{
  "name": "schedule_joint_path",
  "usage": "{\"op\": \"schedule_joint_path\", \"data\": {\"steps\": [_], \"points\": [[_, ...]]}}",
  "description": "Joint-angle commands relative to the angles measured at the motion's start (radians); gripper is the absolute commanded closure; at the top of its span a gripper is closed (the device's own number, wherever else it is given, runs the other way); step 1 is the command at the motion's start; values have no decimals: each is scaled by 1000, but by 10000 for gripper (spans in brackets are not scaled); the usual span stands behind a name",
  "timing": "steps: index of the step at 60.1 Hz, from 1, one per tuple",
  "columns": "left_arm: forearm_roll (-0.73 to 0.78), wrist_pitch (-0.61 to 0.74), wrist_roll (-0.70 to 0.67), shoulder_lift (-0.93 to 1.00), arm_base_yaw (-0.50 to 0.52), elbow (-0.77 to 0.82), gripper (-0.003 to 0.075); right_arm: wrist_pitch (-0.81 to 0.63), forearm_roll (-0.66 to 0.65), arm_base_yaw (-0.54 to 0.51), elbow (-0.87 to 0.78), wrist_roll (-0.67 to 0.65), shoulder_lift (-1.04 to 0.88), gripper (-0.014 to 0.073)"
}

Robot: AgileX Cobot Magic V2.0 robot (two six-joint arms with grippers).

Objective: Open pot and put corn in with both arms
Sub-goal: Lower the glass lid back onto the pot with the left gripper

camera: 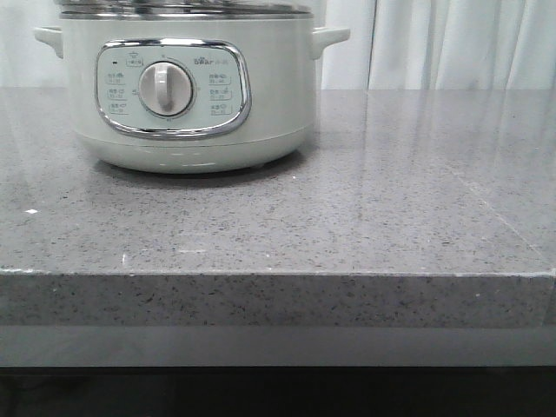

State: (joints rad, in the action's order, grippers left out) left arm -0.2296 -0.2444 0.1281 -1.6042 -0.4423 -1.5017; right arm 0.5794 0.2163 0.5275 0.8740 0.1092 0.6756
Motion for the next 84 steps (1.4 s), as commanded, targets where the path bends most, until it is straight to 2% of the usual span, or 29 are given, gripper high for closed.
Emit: {"op": "schedule_joint_path", "data": {"steps": [1,13,20,42,53,65,73,75,79,84], "points": [[13,17,-2,107,-6,-35,274,-70,1,-7,24,2,-4,76],[115,-232,-2,260,-6,-34,282,-70,1,-7,24,2,-4,76],[113,-309,-2,366,-6,15,282,-70,1,-7,24,2,-4,76],[97,-308,-2,789,-6,395,282,-70,1,-7,24,2,-4,76],[79,-308,-2,941,-6,569,282,-70,1,-7,24,2,-4,76],[78,-311,-2,1028,-6,680,282,-66,1,-7,24,2,-4,76],[78,-312,-2,1044,-6,700,293,-66,1,-7,24,2,-4,78],[78,-312,-2,1044,-6,700,316,-66,1,-7,24,2,-4,98],[78,-305,-2,1044,-6,700,381,-65,1,-7,24,2,-4,195],[78,-298,-2,1044,-6,700,486,-60,1,-7,24,2,-4,390]]}}
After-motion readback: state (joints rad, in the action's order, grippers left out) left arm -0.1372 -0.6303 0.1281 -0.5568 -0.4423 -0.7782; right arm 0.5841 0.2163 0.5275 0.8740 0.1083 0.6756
